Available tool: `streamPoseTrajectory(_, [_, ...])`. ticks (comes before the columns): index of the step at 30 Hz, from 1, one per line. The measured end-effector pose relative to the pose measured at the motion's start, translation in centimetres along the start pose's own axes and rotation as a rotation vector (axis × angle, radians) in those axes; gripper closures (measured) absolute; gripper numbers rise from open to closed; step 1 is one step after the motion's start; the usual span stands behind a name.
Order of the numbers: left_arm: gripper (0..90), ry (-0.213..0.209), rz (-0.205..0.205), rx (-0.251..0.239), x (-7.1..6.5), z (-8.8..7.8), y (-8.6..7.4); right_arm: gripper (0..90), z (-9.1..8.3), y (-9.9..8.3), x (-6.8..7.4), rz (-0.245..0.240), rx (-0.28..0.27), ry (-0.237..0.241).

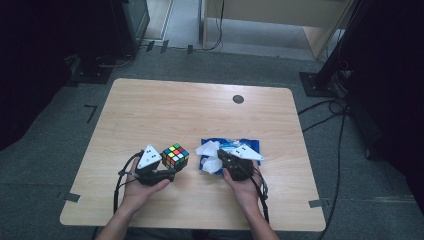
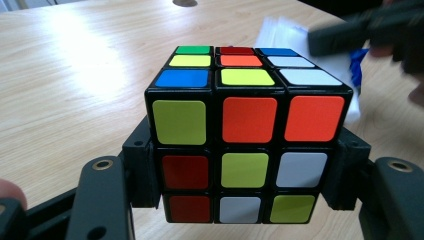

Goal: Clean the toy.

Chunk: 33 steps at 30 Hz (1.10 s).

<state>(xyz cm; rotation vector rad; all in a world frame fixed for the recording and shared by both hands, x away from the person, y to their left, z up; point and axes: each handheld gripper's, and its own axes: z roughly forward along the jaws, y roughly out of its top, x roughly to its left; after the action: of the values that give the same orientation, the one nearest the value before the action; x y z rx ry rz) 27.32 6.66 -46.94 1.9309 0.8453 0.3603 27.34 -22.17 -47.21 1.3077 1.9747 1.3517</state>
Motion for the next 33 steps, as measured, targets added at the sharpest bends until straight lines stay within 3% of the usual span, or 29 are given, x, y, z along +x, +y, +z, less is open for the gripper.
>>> streamPoseTrajectory(7, [34.1,-0.041,0.054,0.017,-1.3,0.6,-0.1,88.1,-2.3,2.4,2.3,-0.01,-0.143,0.162])
streamPoseTrajectory(12, [34.1,-0.076,0.097,0.019,-2.9,1.1,-0.1,87.6,-1.6,2.6,4.8,-0.039,-0.118,0.236])
streamPoseTrajectory(14, [34.1,-0.083,0.112,0.013,-3.3,1.1,0.0,87.6,-0.9,2.3,5.5,-0.057,-0.092,0.244])
streamPoseTrajectory(16, [34.2,-0.077,0.132,0.021,-3.7,1.1,0.0,87.6,-0.4,1.9,5.9,-0.045,-0.064,0.256])
streamPoseTrajectory(19, [34.1,-0.077,0.131,0.027,-3.7,1.2,-0.1,87.7,-0.2,1.8,6.4,-0.024,-0.054,0.292])
streamPoseTrajectory(24, [34.2,-0.061,0.134,0.037,-3.5,1.3,-0.1,87.7,-0.4,1.8,7.8,-0.046,-0.05,0.352])
streamPoseTrajectory(28, [34.2,-0.058,0.111,0.026,-2.8,0.9,0.0,87.5,-0.6,1.8,7.5,-0.059,-0.054,0.335])
streamPoseTrajectory(33, [34.2,-0.067,0.118,0.019,-3.2,0.8,0.0,87.5,-0.3,1.6,5.5,0.0,-0.05,0.26])
